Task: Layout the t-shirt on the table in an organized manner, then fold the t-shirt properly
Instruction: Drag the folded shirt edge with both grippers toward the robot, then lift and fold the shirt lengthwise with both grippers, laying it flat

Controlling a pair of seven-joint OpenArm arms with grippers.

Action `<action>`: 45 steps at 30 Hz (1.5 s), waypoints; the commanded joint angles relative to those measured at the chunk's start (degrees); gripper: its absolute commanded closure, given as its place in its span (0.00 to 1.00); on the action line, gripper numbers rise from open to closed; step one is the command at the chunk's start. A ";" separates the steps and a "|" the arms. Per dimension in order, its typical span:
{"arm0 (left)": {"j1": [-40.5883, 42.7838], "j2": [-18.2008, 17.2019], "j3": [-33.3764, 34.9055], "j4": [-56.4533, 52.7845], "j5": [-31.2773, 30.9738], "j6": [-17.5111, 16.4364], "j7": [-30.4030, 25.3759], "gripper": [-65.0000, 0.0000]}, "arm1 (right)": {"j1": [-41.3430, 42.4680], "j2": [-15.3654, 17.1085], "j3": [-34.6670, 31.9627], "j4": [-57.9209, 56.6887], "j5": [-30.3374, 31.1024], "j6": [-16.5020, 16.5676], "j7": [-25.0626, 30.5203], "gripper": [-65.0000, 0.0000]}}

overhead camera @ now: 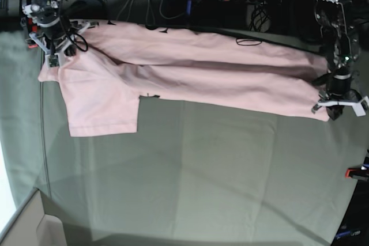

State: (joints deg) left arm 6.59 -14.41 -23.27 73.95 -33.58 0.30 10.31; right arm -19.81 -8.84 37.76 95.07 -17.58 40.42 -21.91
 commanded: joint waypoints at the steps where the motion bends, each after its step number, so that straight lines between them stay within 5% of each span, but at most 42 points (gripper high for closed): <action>1: -1.45 -0.93 -0.25 0.20 0.04 -0.16 -1.65 0.99 | -0.27 0.27 0.09 0.63 0.84 -0.42 1.30 1.00; 5: -2.77 -0.93 -0.25 -1.29 0.04 -0.16 -1.56 0.96 | -0.19 0.36 0.09 0.63 0.84 -0.42 2.70 1.00; 13: -2.41 -0.93 -0.25 -0.59 0.04 -0.16 -1.56 0.62 | 0.25 0.36 0.44 1.07 0.66 -0.42 2.70 1.00; 22: -2.33 -0.31 -0.43 -1.38 0.13 -0.16 -1.56 0.62 | 0.25 0.36 0.53 0.98 0.66 -0.42 2.53 1.00; 29: -11.21 -0.75 -0.16 -10.08 0.84 0.01 -1.47 0.62 | 0.25 0.36 0.44 0.89 0.57 -0.42 2.53 1.00; 36: -17.10 -0.22 1.33 -22.57 11.39 -0.08 -1.56 0.61 | 0.25 0.36 0.53 0.89 0.57 -0.42 2.53 1.00; 45: -19.03 -0.22 4.59 -27.58 12.44 -0.16 -1.82 0.61 | 0.25 0.36 0.44 0.71 0.57 -0.42 2.44 1.00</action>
State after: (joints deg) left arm -11.42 -14.13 -18.65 45.41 -20.80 0.62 8.73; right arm -19.57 -8.73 38.13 94.91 -17.65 40.42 -20.38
